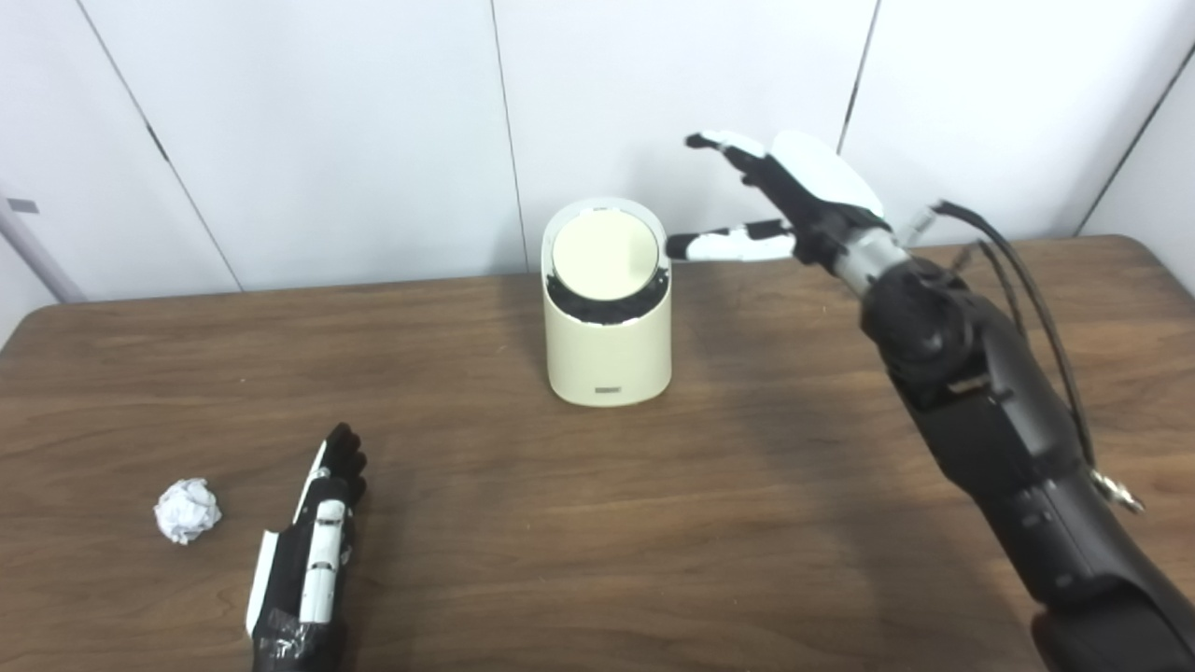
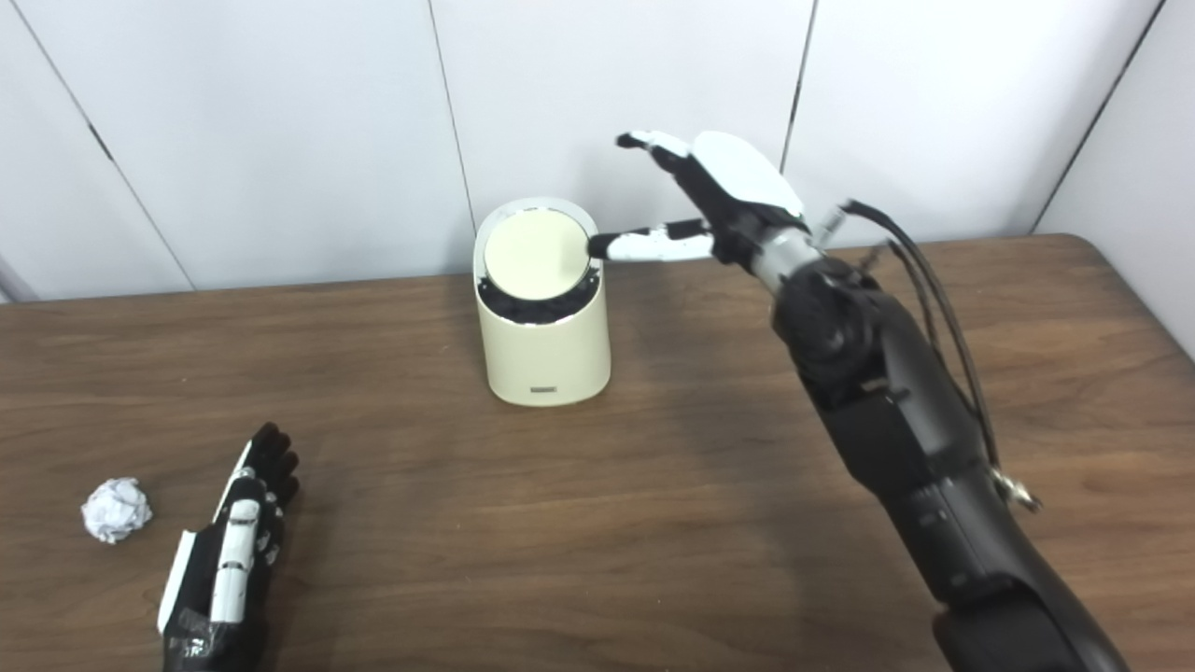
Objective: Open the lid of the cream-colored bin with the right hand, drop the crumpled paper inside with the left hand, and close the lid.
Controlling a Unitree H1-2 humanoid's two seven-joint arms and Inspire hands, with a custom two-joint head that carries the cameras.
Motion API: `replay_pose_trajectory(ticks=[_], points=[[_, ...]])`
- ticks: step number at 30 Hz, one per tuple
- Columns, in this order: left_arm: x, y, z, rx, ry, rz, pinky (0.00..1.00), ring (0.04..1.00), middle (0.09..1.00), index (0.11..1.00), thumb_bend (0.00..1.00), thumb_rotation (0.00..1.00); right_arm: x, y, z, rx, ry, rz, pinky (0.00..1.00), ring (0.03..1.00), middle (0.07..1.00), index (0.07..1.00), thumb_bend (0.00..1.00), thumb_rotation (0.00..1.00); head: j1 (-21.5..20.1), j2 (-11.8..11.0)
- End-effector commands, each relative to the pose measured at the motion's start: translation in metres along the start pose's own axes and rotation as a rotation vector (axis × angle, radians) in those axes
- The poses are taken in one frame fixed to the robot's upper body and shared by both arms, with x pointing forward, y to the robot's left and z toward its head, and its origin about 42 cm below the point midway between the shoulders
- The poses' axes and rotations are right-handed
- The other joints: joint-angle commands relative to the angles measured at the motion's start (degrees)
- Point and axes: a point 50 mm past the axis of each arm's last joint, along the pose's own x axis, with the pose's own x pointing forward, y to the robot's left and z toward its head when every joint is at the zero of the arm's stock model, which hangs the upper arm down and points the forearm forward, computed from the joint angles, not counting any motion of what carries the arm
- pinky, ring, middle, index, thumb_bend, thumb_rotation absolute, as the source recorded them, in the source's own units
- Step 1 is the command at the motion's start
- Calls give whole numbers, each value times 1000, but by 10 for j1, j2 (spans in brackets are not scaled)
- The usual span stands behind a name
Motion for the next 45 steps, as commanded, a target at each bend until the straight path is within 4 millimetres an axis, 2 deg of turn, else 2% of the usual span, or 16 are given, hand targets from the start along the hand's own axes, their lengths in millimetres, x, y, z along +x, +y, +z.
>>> replay_pose_trajectory(ticks=[1,4,13,20,25,30,35,39,45], points=[[-11,-10,-16,-34,37,5,1000,994,985,999,278,885,15,-28,16,-63,-55,-50,855,925,921,901,718,664,-2,-1],[-11,-11,-17,-33,38,6,1000,997,984,995,274,888,23,-28,21,-87,-58,-33,882,930,914,895,725,627,-2,-1],[-13,-12,-18,-40,37,13,1000,982,977,984,275,843,40,-26,33,-171,-62,15,811,925,909,892,743,556,0,-2],[-13,-13,-18,-39,36,12,1000,982,976,985,259,851,51,-28,35,-235,-84,31,917,943,922,882,770,529,0,-1],[-13,-13,-19,-43,36,15,1000,985,977,989,257,849,60,-33,37,-252,-95,30,911,938,918,879,795,510,1,-1],[-13,-13,-20,-41,35,19,1000,977,977,987,262,840,66,-44,46,-297,-85,57,879,950,934,889,804,549,4,0],[-13,-14,-21,-41,38,19,1000,975,978,986,260,836,68,-57,57,-280,-77,74,949,969,944,897,791,569,4,-1],[-13,-14,-23,-33,46,19,1000,975,980,989,249,836,67,-68,65,-291,-71,88,939,975,947,913,789,594,3,-2],[-12,-15,-24,-32,49,13,1000,971,984,993,244,827,72,-79,76,-357,-78,137,979,967,936,915,805,604,4,-3]])
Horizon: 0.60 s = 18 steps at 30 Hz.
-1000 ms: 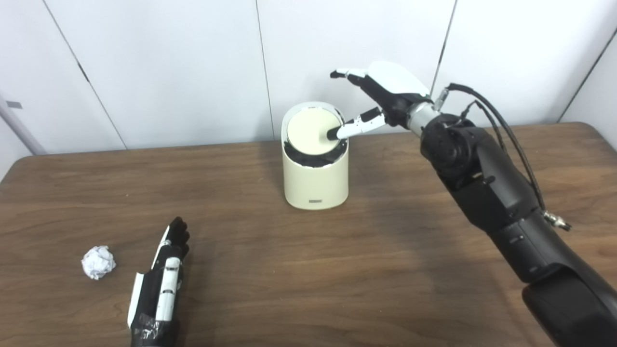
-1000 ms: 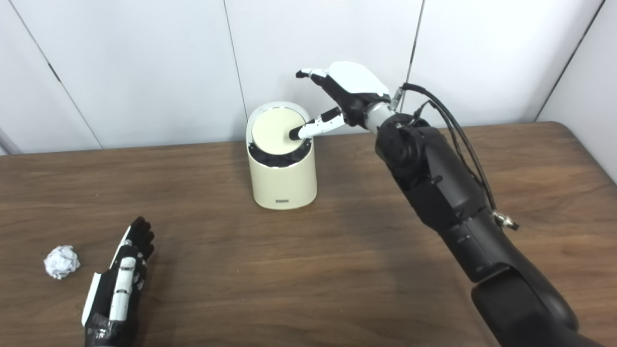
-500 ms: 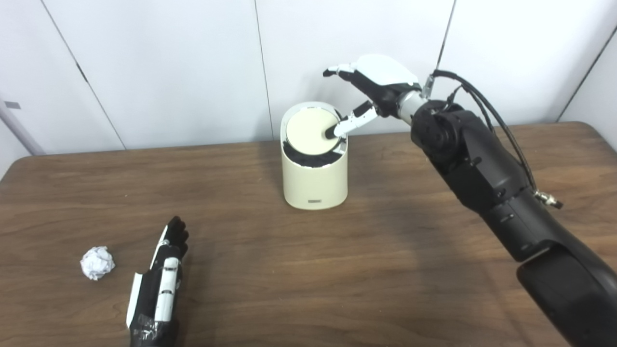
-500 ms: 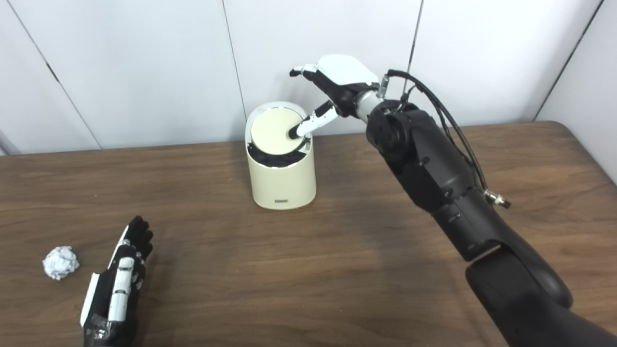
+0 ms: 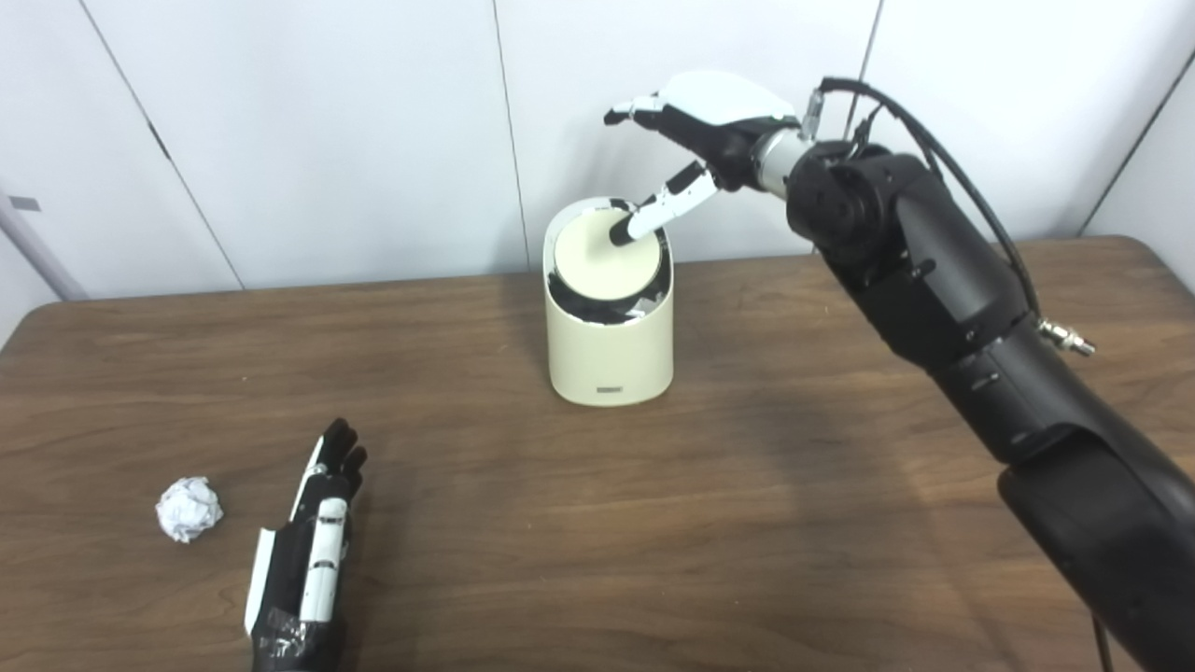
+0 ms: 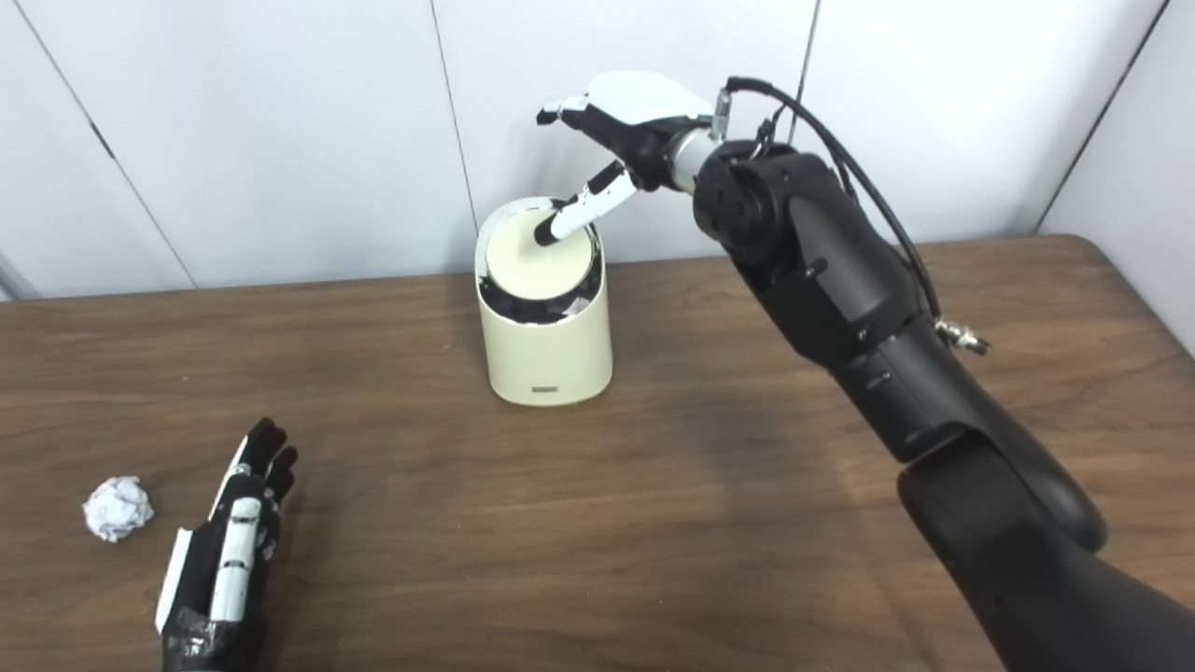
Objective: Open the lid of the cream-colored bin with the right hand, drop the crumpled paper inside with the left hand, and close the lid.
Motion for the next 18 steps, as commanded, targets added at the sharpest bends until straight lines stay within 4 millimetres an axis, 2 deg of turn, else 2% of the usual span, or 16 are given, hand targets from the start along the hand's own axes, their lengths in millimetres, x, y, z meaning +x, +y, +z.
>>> replay_pose_trajectory(ticks=[1,8,18], points=[[-15,-11,-23,-38,75,8,999,970,983,991,248,826,0,-48,10,-70,-24,-80,985,967,937,915,808,603,-1,0],[-15,-11,-23,-33,67,12,979,958,973,980,261,815,6,-54,23,-137,-28,-19,958,961,931,909,836,548,-1,1],[-17,-9,-23,-30,68,10,1000,971,978,980,258,837,16,-51,37,-181,-21,17,945,959,928,902,914,457,-1,3]])
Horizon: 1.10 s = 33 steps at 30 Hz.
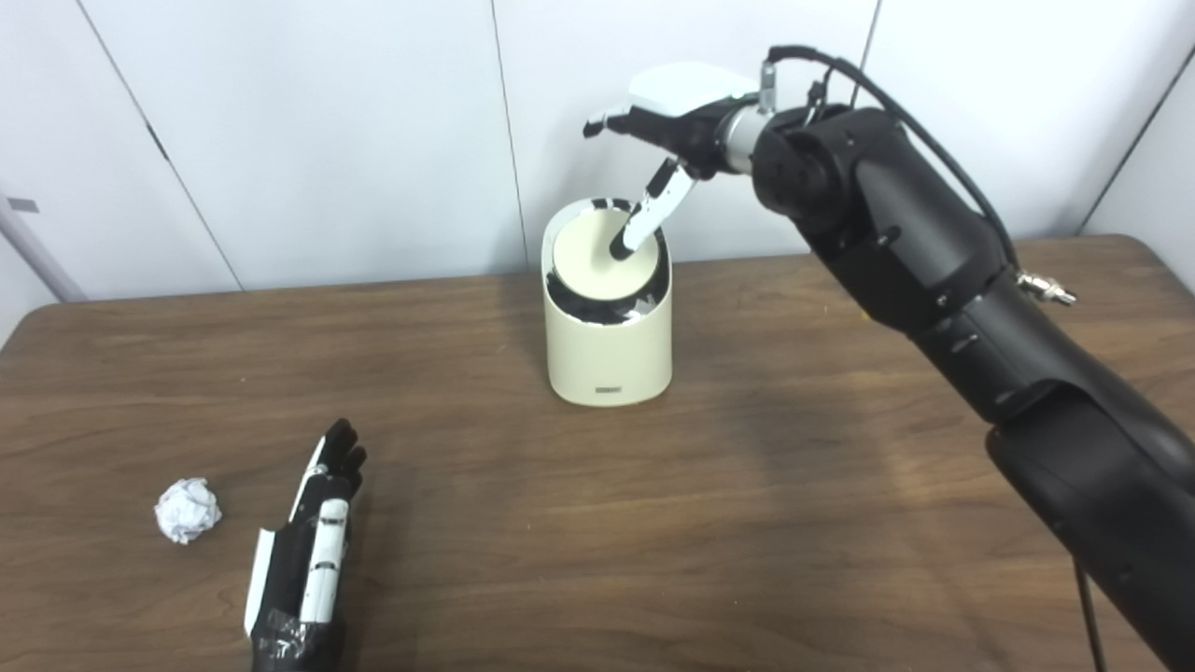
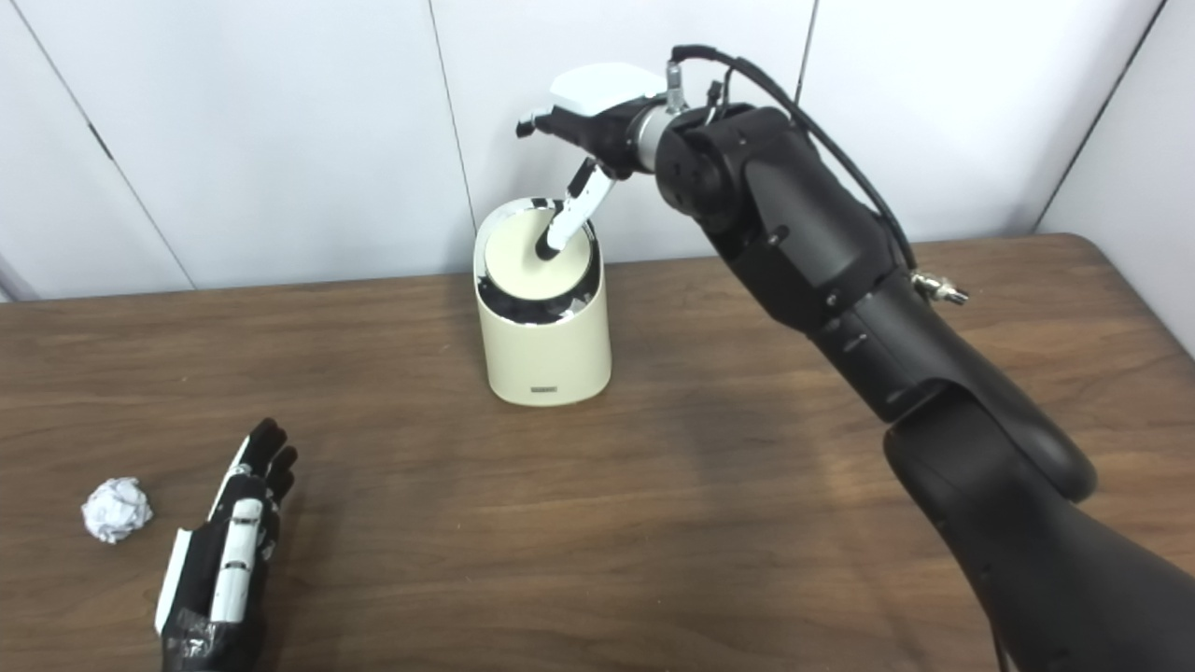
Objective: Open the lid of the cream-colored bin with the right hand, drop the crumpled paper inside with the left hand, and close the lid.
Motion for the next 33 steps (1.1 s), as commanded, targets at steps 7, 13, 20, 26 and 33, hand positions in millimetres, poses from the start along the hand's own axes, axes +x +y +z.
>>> replay_pose_trajectory(ticks=[7,13,20,26,33], points=[[-16,-10,-23,-39,74,13,993,969,979,983,258,822,3,-33,12,-73,-12,-70,967,976,943,909,914,446,0,1],[-15,-10,-24,-40,69,16,981,962,976,980,272,813,6,-29,14,-67,-10,-65,971,983,944,912,909,444,0,1],[-16,-9,-23,-44,72,19,990,965,977,980,262,812,8,-23,18,-82,-13,-51,999,983,940,916,906,453,-1,4],[-16,-9,-23,-52,72,20,999,968,977,979,266,819,9,-19,19,-89,-20,-48,960,974,932,916,913,457,1,4],[-16,-9,-20,-57,68,21,1000,967,975,978,264,822,10,-15,19,-92,-13,-30,937,976,947,920,913,471,1,6]])
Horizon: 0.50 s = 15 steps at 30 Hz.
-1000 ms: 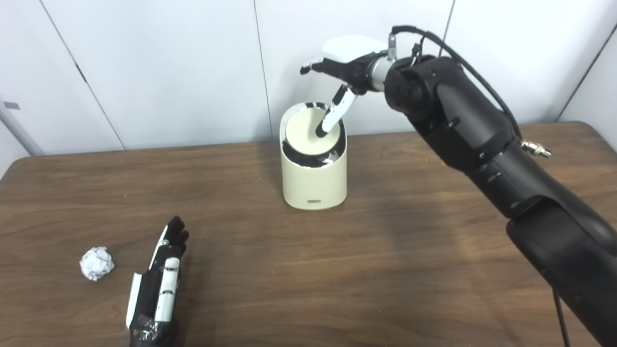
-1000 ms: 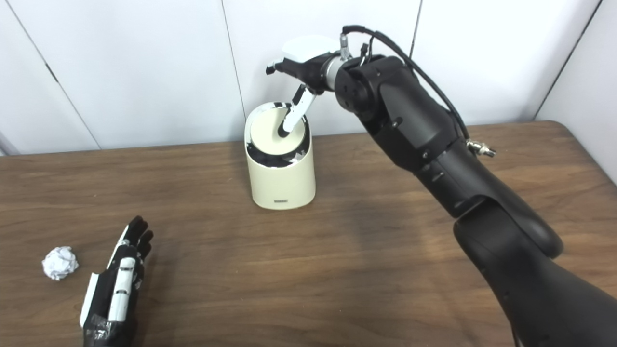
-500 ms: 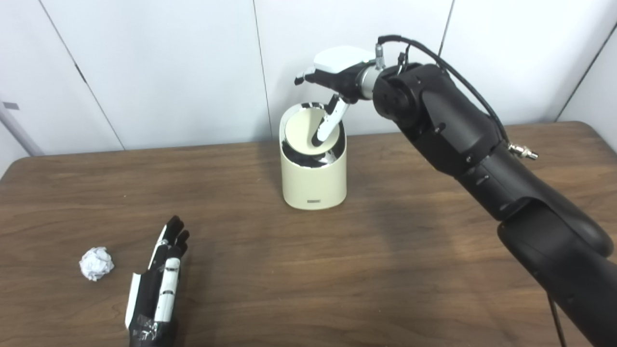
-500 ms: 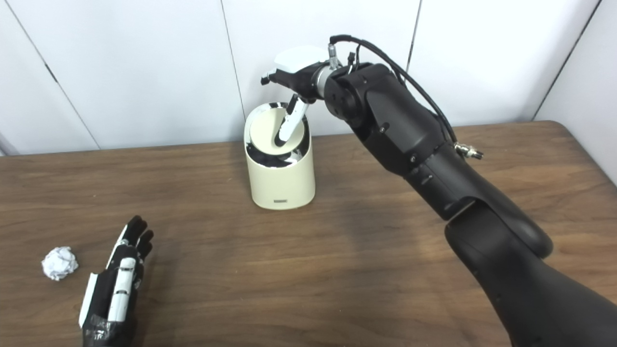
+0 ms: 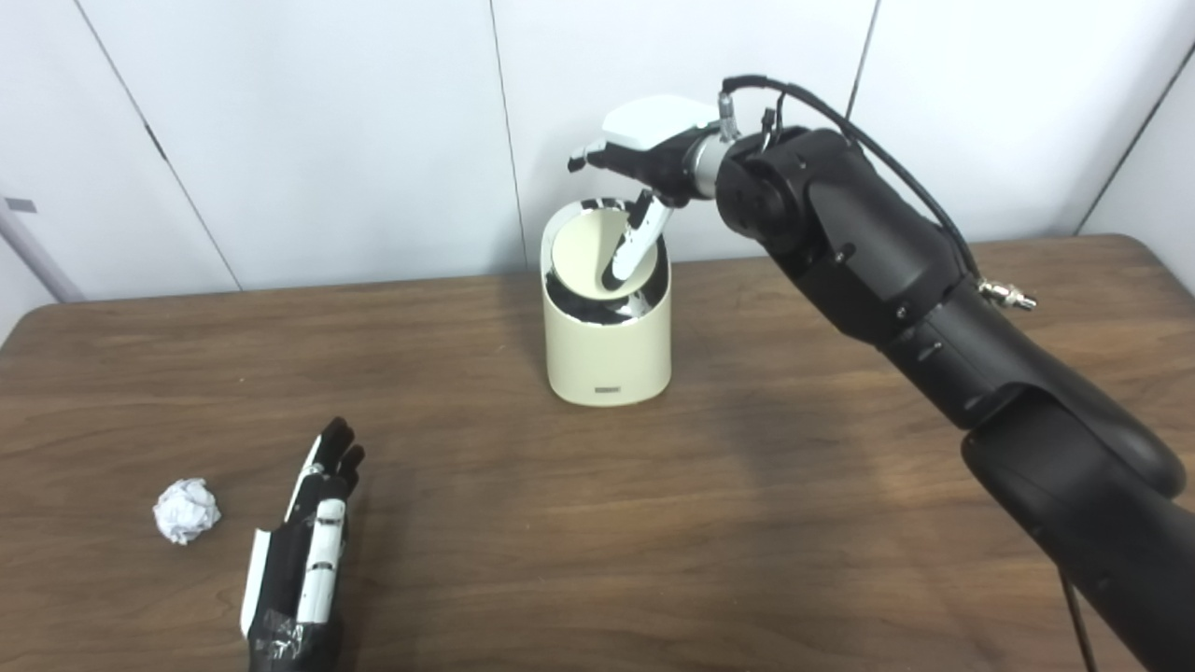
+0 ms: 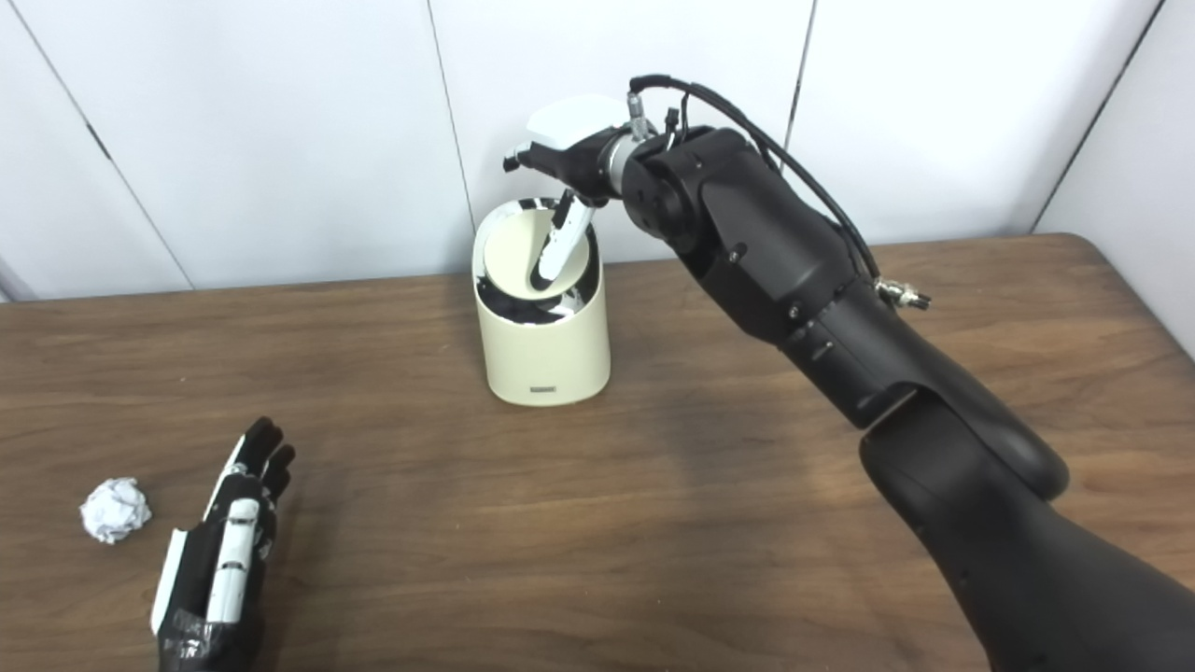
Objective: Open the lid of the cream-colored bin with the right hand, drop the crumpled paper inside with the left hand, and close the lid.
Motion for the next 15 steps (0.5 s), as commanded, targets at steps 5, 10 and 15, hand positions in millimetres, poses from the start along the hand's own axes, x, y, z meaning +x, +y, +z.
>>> replay_pose_trajectory(ticks=[5,10,15], points=[[-17,-10,-20,-46,80,23,993,962,970,973,268,821,-4,-25,2,-1,0,-67,912,988,962,922,895,439,0,1],[-17,-10,-19,-38,78,19,992,961,970,976,260,828,-3,-21,0,1,7,-64,944,998,960,920,887,444,-1,1],[-17,-10,-18,-40,76,17,999,961,967,974,254,833,-2,-17,-2,0,12,-66,980,997,956,919,881,441,-1,2]])
